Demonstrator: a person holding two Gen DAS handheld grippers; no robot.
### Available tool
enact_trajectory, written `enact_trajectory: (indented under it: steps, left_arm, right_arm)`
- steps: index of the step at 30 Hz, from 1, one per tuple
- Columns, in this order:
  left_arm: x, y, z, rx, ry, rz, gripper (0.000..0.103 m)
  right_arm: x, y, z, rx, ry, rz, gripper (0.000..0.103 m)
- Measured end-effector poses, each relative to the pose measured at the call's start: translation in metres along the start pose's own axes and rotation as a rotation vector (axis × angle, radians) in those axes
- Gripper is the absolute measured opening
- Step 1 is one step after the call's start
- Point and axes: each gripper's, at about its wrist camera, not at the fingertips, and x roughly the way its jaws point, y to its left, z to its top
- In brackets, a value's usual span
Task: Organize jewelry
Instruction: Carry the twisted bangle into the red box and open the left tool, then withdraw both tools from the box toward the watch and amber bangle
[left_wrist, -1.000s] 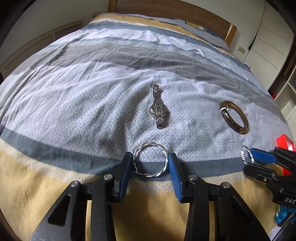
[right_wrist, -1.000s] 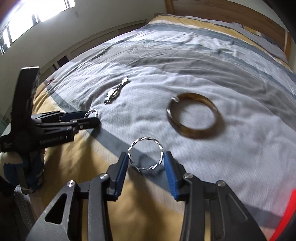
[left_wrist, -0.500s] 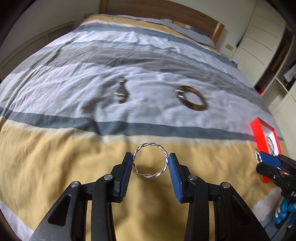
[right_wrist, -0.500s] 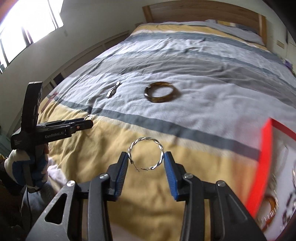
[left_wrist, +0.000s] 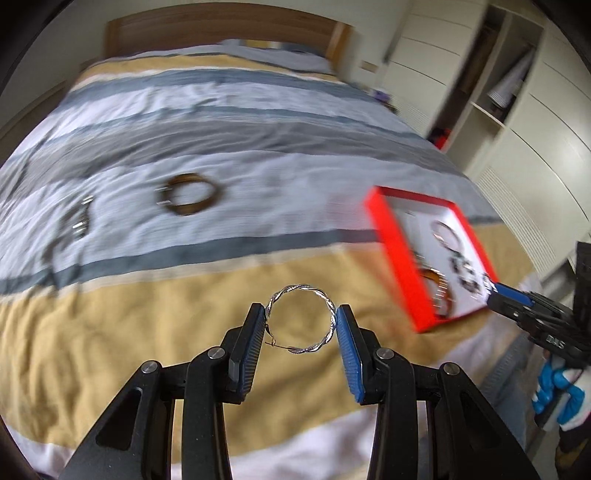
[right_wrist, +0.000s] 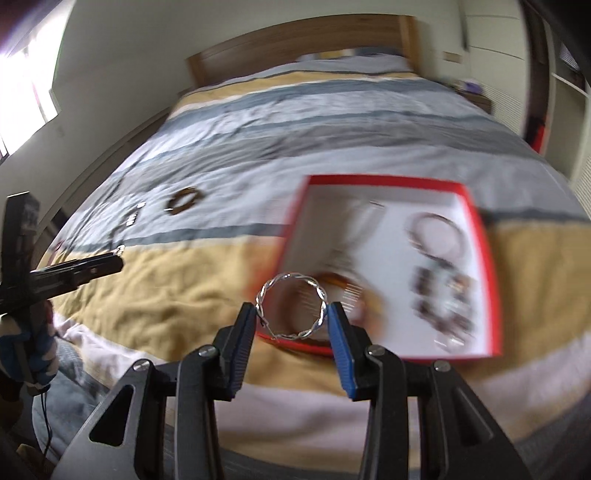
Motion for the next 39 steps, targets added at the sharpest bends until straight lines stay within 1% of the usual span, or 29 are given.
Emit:
enact_trajectory:
  steps: [3, 7, 10, 16, 19, 23, 27, 30, 34, 37, 39]
  left_arm:
    - [0.011, -0.039, 0.005, 0.063, 0.019, -0.036, 0.039]
    - [0.029, -0.089, 0.012, 0.151, 0.052, -0.077, 0.039]
    - [0.047, -0.117, 0.017, 0.201, 0.081, -0.091, 0.039]
    - [0.085, -0.153, 0.034, 0.252, 0.119, -0.094, 0.039]
    - [0.104, -0.16, 0.046, 0.254, 0.129, -0.089, 0.039]
    - [0.133, -0.169, 0.06, 0.257, 0.138, -0.068, 0.039]
    - [0.158, -0.169, 0.064, 0.245, 0.158, -0.044, 0.039]
    - [0.172, -0.166, 0.063, 0.239, 0.178, -0.03, 0.039]
    - [0.179, -0.168, 0.062, 0.266, 0.173, -0.002, 0.04]
    - [0.18, -0.168, 0.061, 0.273, 0.173, 0.006, 0.04]
    - [0.18, -0.168, 0.062, 0.269, 0.176, 0.005, 0.043]
  right_arm:
    - [-0.006, -0.026, -0.006, 0.038, -0.007, -0.02, 0.038]
    - [-0.006, -0.049, -0.008, 0.078, -0.015, -0.02, 0.038]
    - [0.0, -0.061, -0.008, 0.095, -0.013, -0.012, 0.038]
    - [0.016, -0.076, -0.003, 0.095, -0.003, -0.001, 0.038]
    - [0.023, -0.082, 0.0, 0.087, 0.004, -0.01, 0.038]
    - [0.037, -0.086, 0.006, 0.042, 0.021, -0.033, 0.038]
    - [0.052, -0.084, 0.008, -0.026, 0.052, -0.064, 0.038]
    - [0.06, -0.085, 0.008, -0.049, 0.066, -0.071, 0.039]
    - [0.065, -0.08, 0.009, -0.101, 0.074, -0.081, 0.039]
    - [0.066, -0.078, 0.009, -0.115, 0.082, -0.088, 0.039]
    - [0.064, -0.079, 0.009, -0.113, 0.085, -0.088, 0.039]
